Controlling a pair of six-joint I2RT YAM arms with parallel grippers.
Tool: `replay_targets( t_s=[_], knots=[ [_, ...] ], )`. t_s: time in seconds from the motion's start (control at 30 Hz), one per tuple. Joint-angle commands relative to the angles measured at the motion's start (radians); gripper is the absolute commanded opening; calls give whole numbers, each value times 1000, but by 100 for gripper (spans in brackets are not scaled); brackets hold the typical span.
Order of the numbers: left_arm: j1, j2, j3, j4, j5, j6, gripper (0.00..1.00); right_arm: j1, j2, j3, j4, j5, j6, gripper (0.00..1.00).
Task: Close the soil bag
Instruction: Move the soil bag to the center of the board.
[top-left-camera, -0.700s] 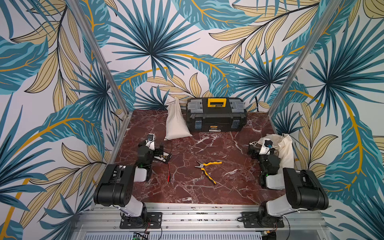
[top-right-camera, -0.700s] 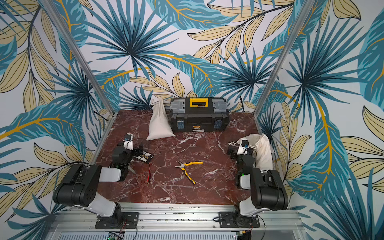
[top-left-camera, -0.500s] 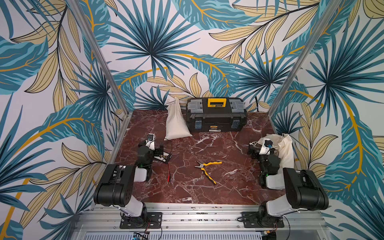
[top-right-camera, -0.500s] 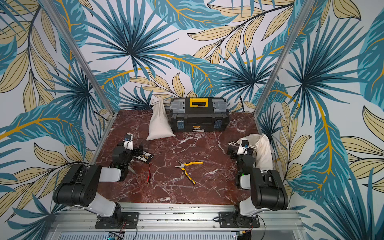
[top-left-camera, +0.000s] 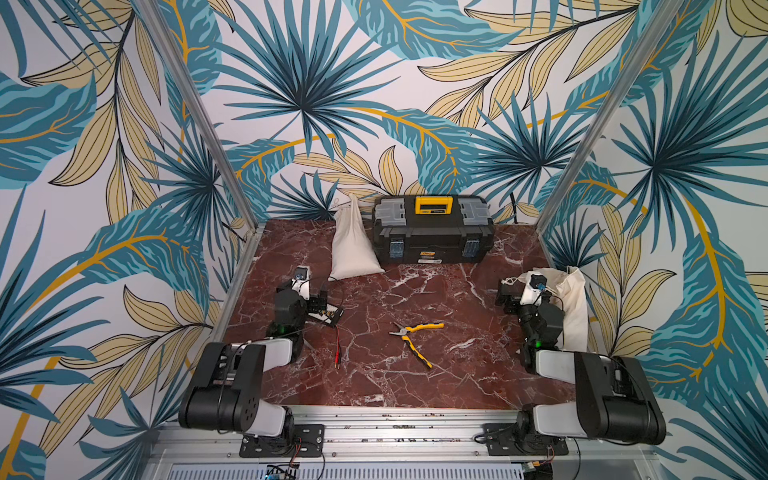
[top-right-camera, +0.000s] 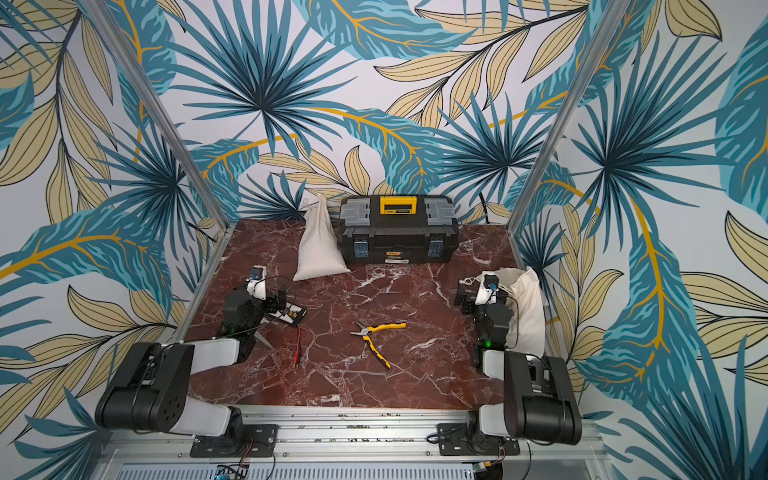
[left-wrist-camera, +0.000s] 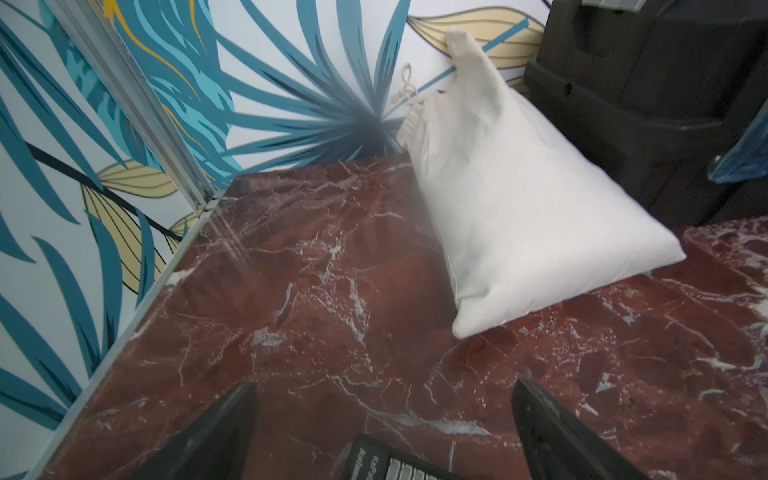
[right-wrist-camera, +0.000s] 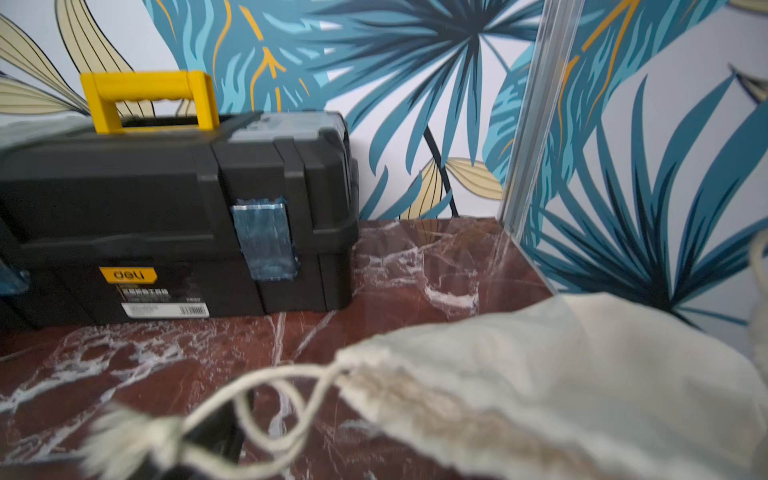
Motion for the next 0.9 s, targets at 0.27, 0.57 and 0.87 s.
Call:
replay_targets(
  t_s=[0.27, 0.57, 0.87],
  knots=[
    [-23, 252, 618, -517, 271, -328, 100, 99, -153, 235, -501, -93, 115, 99],
    [-41, 728, 1115, -765, 395, -399, 98, 222, -147, 232, -507, -93, 124, 99],
    [-64, 663, 831, -656, 439, -540, 29, 280, -162, 212, -526, -49, 122, 99]
  ],
)
